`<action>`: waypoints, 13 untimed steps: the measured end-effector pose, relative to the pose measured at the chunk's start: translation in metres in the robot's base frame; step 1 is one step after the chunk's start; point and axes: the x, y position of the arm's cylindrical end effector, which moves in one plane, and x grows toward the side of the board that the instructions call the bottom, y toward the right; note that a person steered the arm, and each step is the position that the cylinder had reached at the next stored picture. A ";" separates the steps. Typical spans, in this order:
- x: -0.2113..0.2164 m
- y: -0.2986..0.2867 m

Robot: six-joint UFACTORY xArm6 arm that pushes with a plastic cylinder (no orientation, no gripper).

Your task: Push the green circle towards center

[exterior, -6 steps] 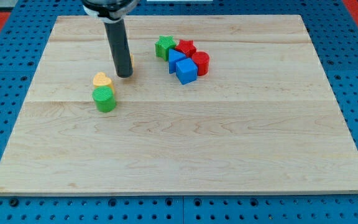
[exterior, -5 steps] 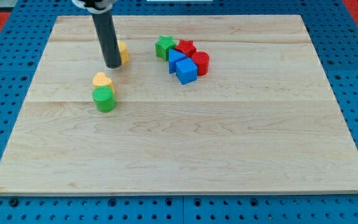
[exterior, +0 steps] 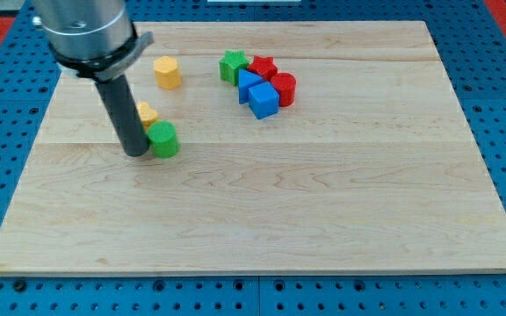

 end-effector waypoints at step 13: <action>-0.042 0.094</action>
